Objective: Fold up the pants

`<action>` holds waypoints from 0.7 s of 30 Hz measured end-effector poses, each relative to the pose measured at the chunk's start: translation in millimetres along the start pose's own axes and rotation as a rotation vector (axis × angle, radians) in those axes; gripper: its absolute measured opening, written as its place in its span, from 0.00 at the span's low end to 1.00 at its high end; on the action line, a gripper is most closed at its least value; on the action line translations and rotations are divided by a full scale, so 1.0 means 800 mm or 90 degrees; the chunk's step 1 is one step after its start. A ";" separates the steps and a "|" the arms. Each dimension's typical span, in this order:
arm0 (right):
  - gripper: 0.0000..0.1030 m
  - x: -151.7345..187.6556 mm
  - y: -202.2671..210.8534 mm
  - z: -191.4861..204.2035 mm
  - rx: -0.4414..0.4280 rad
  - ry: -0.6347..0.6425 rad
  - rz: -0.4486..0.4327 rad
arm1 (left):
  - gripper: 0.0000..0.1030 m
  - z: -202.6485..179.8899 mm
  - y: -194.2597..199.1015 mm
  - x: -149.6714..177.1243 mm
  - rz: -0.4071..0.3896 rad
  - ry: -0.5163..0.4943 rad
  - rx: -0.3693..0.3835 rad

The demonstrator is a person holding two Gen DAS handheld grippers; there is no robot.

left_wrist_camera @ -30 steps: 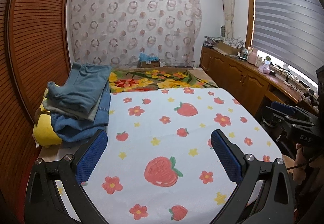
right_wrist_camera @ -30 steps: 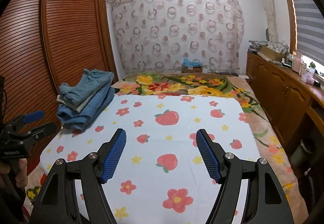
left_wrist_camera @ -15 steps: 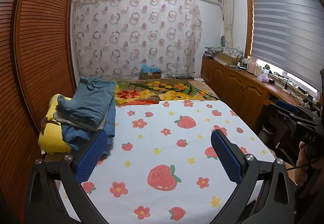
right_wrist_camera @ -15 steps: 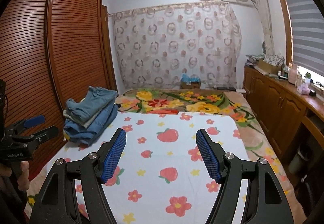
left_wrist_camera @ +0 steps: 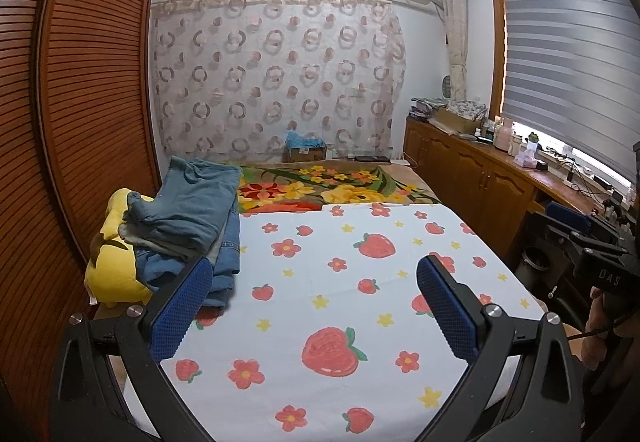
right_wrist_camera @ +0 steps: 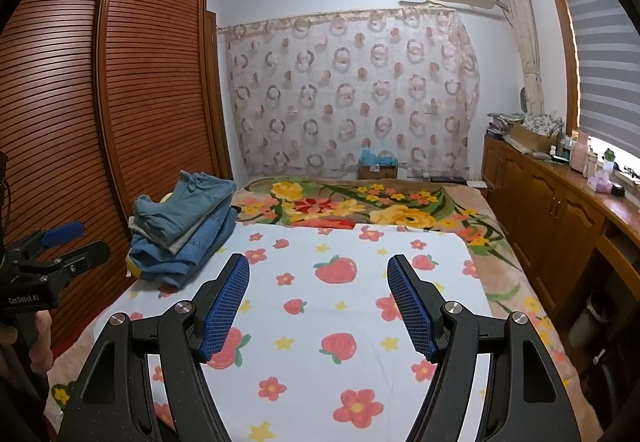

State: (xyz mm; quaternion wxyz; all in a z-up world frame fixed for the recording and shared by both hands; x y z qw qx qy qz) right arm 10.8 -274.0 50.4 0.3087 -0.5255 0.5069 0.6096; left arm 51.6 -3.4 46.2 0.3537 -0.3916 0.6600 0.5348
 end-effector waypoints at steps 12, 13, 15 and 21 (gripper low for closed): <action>0.71 -0.003 0.003 0.003 0.002 0.001 0.000 | 0.99 0.001 0.000 0.000 0.000 0.000 0.000; 0.71 -0.003 0.002 0.001 0.002 0.000 0.000 | 0.99 0.001 0.000 0.000 0.000 0.000 0.000; 0.71 -0.002 0.003 0.002 0.002 0.000 0.000 | 0.99 0.001 0.000 0.000 0.000 0.000 0.000; 0.71 -0.002 0.002 0.001 0.003 0.000 0.000 | 0.99 0.001 0.000 0.000 0.000 0.000 0.000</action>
Point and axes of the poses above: each gripper's, at about its wrist camera, not at the fingertips, and y roughly against the way its jaws point, z to its left, x to its underside, the point moved 2 cm from there along -y, roughly the way its jaws point, and after that the axes turned 9 degrees about y, right-handed, at the moved point
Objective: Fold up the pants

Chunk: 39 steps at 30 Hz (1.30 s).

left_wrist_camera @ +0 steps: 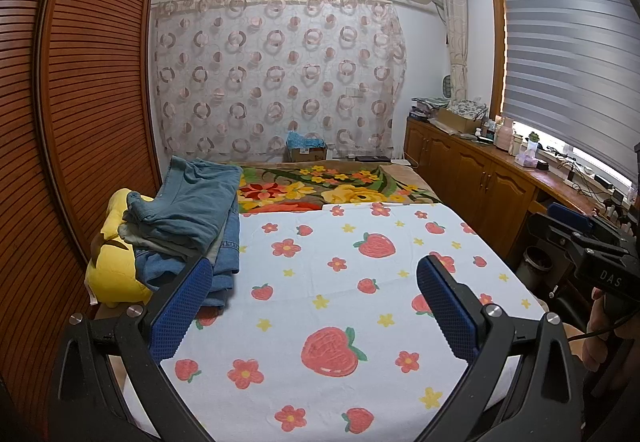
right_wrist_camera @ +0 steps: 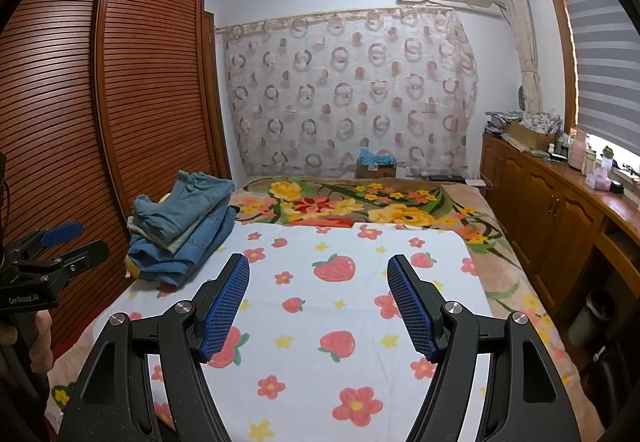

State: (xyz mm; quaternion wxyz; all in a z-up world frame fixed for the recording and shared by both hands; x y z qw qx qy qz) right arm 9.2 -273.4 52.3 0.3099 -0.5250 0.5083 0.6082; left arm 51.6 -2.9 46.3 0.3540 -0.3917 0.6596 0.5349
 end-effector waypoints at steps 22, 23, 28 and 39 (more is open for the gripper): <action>0.71 0.004 0.001 0.000 -0.002 -0.001 0.001 | 0.99 -0.001 0.000 0.001 0.000 0.000 0.000; 0.71 0.004 0.001 0.000 -0.003 -0.001 0.000 | 0.99 0.000 0.000 0.001 0.001 0.000 0.000; 0.71 0.004 0.000 -0.001 -0.003 -0.002 0.000 | 0.99 0.000 0.000 0.001 0.000 0.000 0.000; 0.71 0.005 0.002 0.001 -0.003 -0.001 0.000 | 0.99 0.000 0.000 0.002 0.000 0.000 0.000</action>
Point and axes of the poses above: each gripper's, at about its wrist camera, not at the fingertips, and y roughly against the way its jaws point, z to its left, x to its underside, the point moved 2 cm from there along -y, roughly the way its jaws point, and after that the axes turned 9 degrees about y, right-handed, at the moved point
